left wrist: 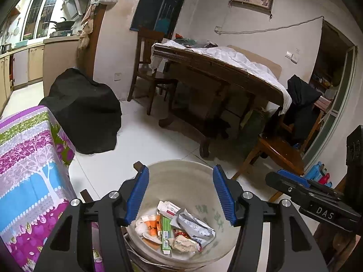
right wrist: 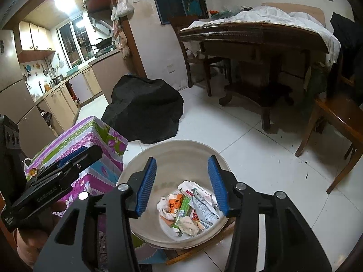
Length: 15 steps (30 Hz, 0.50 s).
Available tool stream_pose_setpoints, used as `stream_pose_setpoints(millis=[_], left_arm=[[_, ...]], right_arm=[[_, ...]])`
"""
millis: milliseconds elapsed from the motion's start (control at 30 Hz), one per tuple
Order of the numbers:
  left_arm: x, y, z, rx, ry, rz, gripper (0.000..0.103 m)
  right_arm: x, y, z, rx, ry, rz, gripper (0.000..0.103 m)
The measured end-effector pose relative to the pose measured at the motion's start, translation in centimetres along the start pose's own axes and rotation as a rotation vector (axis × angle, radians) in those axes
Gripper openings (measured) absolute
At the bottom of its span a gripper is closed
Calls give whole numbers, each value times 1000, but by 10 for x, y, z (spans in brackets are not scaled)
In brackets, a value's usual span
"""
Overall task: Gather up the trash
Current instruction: 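Move both open tools back over the table toward the remaining trash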
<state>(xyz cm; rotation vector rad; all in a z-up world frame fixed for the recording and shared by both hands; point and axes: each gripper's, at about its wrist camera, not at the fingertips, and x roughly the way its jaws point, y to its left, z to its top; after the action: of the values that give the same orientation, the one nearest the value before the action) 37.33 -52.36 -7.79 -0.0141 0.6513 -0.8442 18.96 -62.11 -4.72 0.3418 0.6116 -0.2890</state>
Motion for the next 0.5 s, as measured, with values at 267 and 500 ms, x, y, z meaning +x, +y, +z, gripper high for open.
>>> stream_pose_setpoints(millis=[267, 500], left_arm=[[-34, 9, -5, -1, -8, 5, 65], [-86, 47, -19, -5, -22, 55, 73]], right_arm=[[-17, 23, -12, -30, -36, 31, 58], [-19, 57, -33, -66, -35, 103, 77]])
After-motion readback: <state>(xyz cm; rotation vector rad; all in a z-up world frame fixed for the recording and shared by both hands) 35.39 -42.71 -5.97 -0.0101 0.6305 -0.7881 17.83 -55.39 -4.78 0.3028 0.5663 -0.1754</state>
